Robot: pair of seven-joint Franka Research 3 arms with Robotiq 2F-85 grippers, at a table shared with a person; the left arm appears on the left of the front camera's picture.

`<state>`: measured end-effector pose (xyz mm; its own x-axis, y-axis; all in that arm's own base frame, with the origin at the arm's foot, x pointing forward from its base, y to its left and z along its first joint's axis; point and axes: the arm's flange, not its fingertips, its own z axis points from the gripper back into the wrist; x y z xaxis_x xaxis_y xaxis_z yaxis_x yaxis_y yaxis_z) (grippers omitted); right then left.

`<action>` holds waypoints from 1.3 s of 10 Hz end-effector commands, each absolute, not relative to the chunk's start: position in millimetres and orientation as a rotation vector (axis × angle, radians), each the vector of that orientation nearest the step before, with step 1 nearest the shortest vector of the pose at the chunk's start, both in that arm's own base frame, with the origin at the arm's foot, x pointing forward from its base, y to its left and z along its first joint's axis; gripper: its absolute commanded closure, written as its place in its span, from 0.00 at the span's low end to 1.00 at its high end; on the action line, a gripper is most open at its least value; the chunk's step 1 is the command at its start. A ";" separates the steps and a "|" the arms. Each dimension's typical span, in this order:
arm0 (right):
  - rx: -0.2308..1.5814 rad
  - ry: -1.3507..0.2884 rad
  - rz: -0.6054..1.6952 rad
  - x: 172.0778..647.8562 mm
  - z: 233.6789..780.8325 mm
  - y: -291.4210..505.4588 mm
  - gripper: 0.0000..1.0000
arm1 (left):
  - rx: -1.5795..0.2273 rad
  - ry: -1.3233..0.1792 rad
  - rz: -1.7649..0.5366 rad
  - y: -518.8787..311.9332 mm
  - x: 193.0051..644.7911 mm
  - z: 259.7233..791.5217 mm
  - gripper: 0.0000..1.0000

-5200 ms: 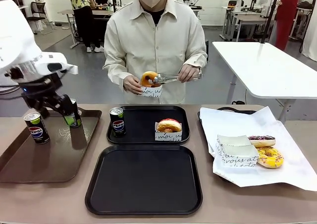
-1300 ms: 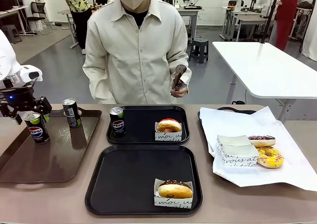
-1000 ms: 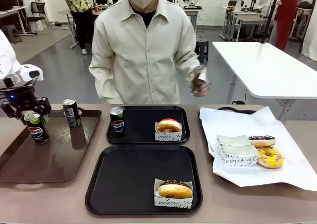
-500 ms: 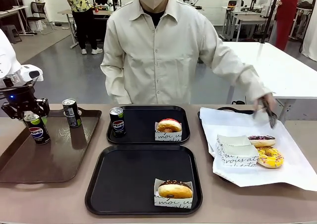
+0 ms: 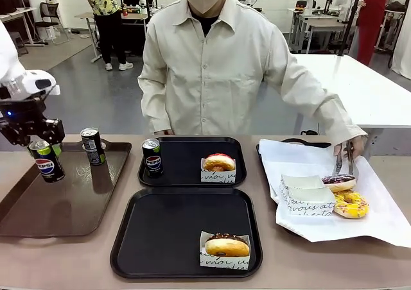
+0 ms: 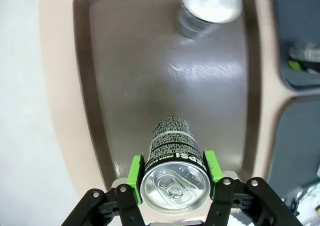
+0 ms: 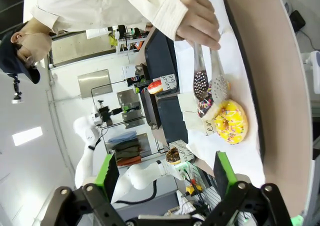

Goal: Set up donuts and drinks on trays.
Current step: Pick up one Pepsi coke from the Handle tray and place it on the Flat Tray without a Pepsi coke.

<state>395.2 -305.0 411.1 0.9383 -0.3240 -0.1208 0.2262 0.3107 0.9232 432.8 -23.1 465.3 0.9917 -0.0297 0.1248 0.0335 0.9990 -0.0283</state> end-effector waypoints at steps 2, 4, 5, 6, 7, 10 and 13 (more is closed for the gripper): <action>1.218 -0.110 -0.360 395.6 412.2 -305.0 0.00 | -0.041 -0.166 -0.128 -46.5 393.8 504.5 0.57; 1.218 -0.110 -0.360 395.6 412.2 -305.0 0.00 | -0.050 -0.152 -0.197 -68.0 385.4 508.3 0.57; 1.218 -0.110 -0.360 395.6 412.2 -305.0 0.00 | -0.050 -0.151 -0.242 -85.4 382.5 506.9 0.57; 1.218 -0.110 -0.360 395.6 412.2 -305.0 0.00 | -0.043 -0.155 -0.294 -109.8 379.3 507.0 0.57; 1.218 -0.110 -0.360 395.6 412.2 -305.0 0.00 | -0.044 -0.146 -0.346 -132.9 380.8 508.3 0.57; 1.218 -0.110 -0.360 395.6 412.2 -305.0 0.00 | -0.016 -0.104 -0.438 -198.0 385.5 498.6 0.57; 1.218 -0.110 -0.360 395.6 412.2 -305.0 0.00 | -0.014 -0.065 -0.502 -248.2 400.7 482.1 0.57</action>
